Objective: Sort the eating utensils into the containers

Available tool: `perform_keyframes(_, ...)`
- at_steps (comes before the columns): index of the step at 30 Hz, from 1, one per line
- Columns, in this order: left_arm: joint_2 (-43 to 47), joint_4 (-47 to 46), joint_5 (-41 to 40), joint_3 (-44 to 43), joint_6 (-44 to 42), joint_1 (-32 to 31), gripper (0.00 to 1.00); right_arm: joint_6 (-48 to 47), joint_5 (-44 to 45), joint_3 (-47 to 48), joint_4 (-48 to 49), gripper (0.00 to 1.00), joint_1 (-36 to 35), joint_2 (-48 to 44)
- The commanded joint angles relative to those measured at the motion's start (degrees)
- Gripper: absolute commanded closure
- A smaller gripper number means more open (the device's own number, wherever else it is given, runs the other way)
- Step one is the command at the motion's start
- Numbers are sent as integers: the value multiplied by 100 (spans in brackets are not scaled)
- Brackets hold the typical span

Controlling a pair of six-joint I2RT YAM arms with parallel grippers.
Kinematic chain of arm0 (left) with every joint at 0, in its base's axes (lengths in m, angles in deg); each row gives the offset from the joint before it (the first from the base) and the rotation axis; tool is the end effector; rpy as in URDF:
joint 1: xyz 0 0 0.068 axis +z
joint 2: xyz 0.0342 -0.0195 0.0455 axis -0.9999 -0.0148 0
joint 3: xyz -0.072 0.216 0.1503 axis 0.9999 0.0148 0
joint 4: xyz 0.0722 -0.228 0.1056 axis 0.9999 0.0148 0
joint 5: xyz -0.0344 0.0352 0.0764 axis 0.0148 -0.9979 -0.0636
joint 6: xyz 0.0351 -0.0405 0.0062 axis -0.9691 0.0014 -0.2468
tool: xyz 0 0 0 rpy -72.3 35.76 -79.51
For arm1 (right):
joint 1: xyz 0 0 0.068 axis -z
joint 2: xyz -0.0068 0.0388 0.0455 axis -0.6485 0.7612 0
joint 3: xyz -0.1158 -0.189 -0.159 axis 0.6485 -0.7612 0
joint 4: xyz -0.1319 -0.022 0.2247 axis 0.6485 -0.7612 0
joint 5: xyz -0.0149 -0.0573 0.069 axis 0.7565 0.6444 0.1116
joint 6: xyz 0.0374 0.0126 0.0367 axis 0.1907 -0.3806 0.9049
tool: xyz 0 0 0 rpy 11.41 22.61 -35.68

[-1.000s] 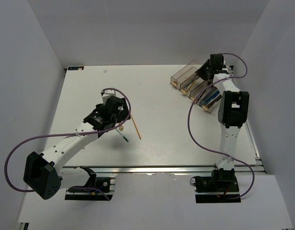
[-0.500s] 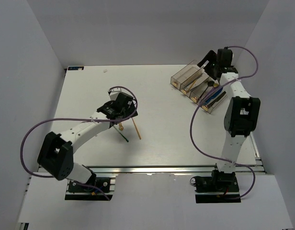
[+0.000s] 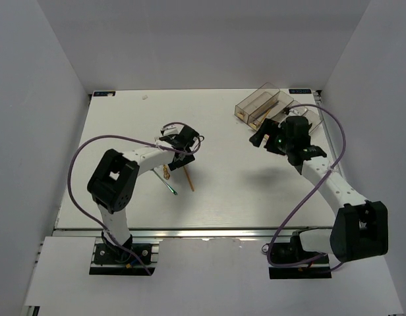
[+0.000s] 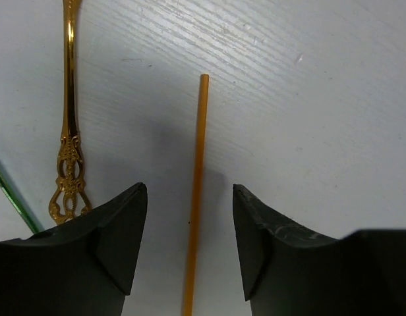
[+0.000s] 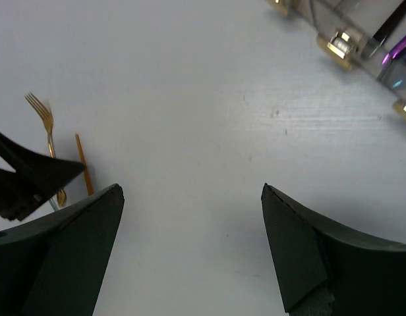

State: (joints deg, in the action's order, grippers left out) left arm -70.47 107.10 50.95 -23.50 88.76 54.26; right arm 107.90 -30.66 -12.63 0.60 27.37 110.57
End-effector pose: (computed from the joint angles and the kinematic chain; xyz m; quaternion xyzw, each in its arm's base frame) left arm 0.3062 -0.1953 0.1745 -0.2116 0.9356 0.0144 0.2821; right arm 0.2856 0.0703 0.2913 0.0825 0.8441 0.2289 0.4778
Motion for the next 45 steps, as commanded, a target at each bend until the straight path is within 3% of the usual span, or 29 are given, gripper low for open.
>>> perform_keyframes(1,-185,69,-24,-216,195,-9,36,-69,-176,-221,172,11,-135,-296)
perform_keyframes(2,-300,-10,142,-172,247,-9,43,-131,-202,-264,76,11,-196,-427)
perform_keyframes(6,-441,-37,232,-58,318,-9,55,-201,-132,-300,-66,11,-267,-603)
perform_keyframes(15,-819,261,416,-101,222,-70,77,-70,-448,-616,267,11,-320,-815)
perform_keyframes(22,-872,568,688,-48,160,-114,74,-35,-475,-862,444,11,-329,-885)
perform_keyframes(30,-969,1500,952,-505,-164,-132,59,-70,-492,-994,461,11,-338,-1034)
perform_keyframes(40,-968,2256,1217,-752,-446,-140,65,-105,-642,-1108,496,11,-329,-1263)
perform_keyframes(45,-1083,2082,1286,-621,-447,-140,69,-87,-668,-1170,549,11,-338,-1359)
